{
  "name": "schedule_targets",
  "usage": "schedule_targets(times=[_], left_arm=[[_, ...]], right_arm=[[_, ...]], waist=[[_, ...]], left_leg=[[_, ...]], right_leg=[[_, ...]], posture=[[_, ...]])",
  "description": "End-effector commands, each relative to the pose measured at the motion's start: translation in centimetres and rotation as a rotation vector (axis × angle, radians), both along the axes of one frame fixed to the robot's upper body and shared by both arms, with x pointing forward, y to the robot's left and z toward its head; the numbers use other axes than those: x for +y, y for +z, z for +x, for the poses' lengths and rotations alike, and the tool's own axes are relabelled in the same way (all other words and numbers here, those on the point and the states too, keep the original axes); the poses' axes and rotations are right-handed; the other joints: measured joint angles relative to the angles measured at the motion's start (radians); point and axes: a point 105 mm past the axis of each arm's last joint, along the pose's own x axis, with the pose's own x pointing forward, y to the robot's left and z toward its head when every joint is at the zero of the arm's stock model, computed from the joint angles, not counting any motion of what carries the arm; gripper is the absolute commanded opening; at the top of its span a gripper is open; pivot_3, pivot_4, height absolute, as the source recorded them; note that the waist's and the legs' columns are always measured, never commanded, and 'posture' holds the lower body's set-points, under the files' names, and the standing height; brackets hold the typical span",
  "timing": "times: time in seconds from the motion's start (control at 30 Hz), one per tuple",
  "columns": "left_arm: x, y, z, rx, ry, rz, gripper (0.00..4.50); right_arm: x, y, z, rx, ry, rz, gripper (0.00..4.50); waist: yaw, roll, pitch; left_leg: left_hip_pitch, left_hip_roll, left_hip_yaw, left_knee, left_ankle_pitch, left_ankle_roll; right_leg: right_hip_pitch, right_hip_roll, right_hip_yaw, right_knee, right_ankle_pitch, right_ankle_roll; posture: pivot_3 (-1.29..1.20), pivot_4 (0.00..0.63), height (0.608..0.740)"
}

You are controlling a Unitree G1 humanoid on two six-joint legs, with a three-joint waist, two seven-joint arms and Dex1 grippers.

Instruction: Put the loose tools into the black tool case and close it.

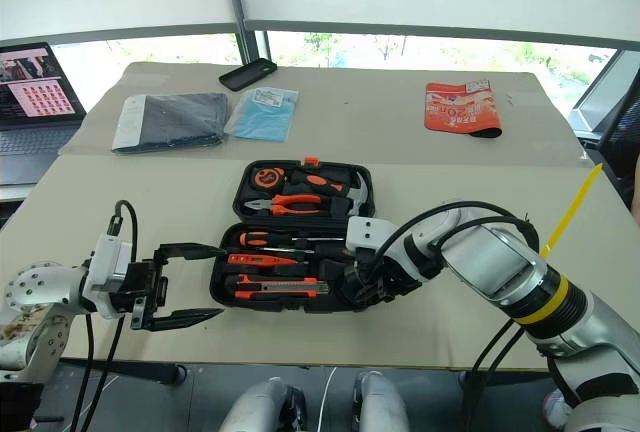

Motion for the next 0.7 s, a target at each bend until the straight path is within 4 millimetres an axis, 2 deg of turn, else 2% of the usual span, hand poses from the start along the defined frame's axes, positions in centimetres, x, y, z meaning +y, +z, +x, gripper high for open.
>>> schedule_targets(times=[0.03,0.1,0.17,0.37,0.5,0.57,0.63,0.67,0.7], left_arm=[[0.0,0.8,-0.4,-0.046,0.001,-0.001,4.50],[0.0,0.8,-0.3,-0.045,0.003,-0.002,4.50],[-0.2,0.9,-0.1,-0.046,0.005,-0.004,4.50],[-0.7,1.2,0.6,-0.049,0.009,-0.009,4.50],[-0.5,1.4,0.8,-0.048,0.033,-0.009,4.50],[0.1,1.7,1.4,-0.058,0.105,-0.035,4.50],[1.9,1.6,2.8,-0.054,0.265,-0.050,4.50],[3.1,0.9,3.1,0.019,0.341,-0.050,4.50],[4.0,0.4,3.1,0.071,0.382,-0.056,4.50]], right_arm=[[0.2,0.8,-0.7,0.022,0.059,0.017,3.42],[-0.2,1.7,-0.4,0.000,0.070,0.017,4.08],[-0.5,2.4,-0.8,0.021,0.083,0.025,4.39],[-0.6,3.2,-1.4,0.050,0.113,0.104,4.39],[-1.5,4.0,-0.7,0.019,0.045,0.194,4.39],[-2.0,4.7,-0.2,-0.020,0.010,0.298,4.39],[-3.2,5.0,1.1,-0.122,-0.061,0.413,4.39],[-4.1,4.8,1.8,-0.169,-0.107,0.442,4.39],[-5.1,4.5,2.3,-0.225,-0.139,0.453,4.16]], waist=[[0.001,0.000,0.000],[0.000,0.000,0.000],[0.001,0.000,0.000],[0.001,0.000,0.000],[0.001,0.000,0.000],[0.001,0.000,0.000],[0.003,-0.001,0.000],[0.003,-0.001,0.000],[0.003,-0.001,0.000]], left_leg=[[0.000,0.000,0.000,0.000,0.000,0.000],[-0.001,0.000,0.000,0.000,0.000,0.000],[-0.001,0.000,0.000,0.000,0.000,0.000],[0.000,0.000,0.000,0.001,0.000,0.000],[0.001,0.001,-0.001,0.001,0.001,-0.002],[0.001,0.001,0.000,0.001,0.001,-0.002],[0.001,0.001,0.000,0.001,0.000,-0.001],[0.001,0.000,0.000,0.000,0.000,-0.001],[0.000,0.000,0.000,0.001,0.000,-0.001]], right_leg=[[0.000,0.001,0.000,0.000,0.000,0.000],[0.000,0.000,0.000,-0.001,0.000,0.000],[0.000,0.000,0.000,-0.001,-0.003,0.004],[0.000,0.000,0.000,0.000,-0.003,0.006],[0.000,0.000,0.000,0.001,-0.003,0.005],[0.000,0.000,0.001,0.001,-0.003,0.005],[0.001,0.000,0.001,0.000,-0.002,0.004],[0.001,0.000,0.000,0.000,-0.002,0.004],[0.001,0.000,0.000,0.001,-0.002,0.004]], posture=[[0.00,0.150,0.740],[0.00,0.150,0.740],[0.00,0.150,0.740],[0.00,0.150,0.740],[0.00,0.150,0.740],[0.00,0.150,0.740],[0.00,0.150,0.740],[0.00,0.150,0.740],[0.00,0.150,0.740]])
